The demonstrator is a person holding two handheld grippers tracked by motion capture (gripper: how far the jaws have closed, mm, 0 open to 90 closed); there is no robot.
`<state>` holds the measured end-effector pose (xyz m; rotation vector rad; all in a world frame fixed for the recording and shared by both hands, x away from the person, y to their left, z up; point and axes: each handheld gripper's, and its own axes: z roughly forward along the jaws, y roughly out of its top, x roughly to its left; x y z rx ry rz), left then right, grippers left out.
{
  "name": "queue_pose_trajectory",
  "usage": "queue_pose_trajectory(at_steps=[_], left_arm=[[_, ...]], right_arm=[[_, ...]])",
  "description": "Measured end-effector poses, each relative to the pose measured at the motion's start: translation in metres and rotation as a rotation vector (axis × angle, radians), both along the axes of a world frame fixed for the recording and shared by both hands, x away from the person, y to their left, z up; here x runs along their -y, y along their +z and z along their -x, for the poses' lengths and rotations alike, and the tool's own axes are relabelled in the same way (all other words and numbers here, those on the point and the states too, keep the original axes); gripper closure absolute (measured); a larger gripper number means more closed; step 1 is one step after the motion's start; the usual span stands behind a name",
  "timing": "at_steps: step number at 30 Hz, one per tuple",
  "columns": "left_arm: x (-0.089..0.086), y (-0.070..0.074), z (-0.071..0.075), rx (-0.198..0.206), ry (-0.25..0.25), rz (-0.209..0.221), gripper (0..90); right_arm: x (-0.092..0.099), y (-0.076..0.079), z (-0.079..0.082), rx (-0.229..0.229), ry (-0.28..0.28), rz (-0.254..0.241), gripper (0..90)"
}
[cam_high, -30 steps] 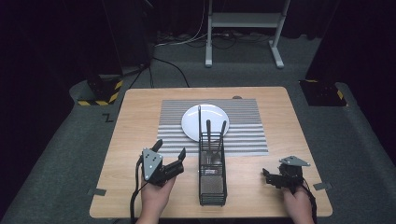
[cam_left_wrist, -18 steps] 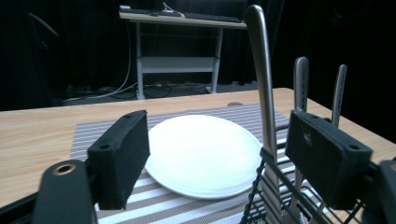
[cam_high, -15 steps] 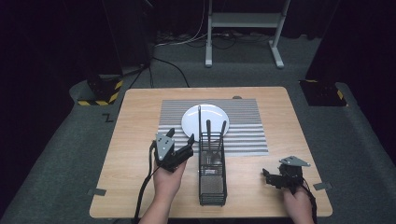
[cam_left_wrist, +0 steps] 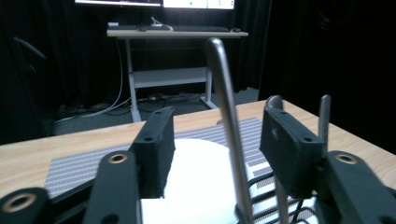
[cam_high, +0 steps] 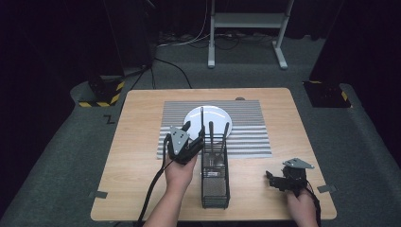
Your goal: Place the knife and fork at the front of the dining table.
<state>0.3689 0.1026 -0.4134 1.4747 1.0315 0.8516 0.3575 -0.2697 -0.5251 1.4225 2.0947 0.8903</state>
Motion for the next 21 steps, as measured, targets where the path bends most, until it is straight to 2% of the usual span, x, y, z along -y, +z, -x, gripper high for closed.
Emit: queue_pose_trajectory(at_steps=[4,16,21], left_arm=[[0.005,-0.001,-0.003,0.011,0.013,-0.012,54.6],[0.016,-0.007,-0.018,-0.065,-0.002,-0.040,69.9],[0.019,-0.007,-0.021,-0.080,-0.006,-0.041,73.1]], right_arm=[[0.000,0.000,0.000,-0.001,-0.001,-0.001,10.9],[0.000,0.000,0.000,0.000,0.000,-0.001,10.9],[0.000,0.000,0.000,0.000,0.000,-0.001,11.0]])
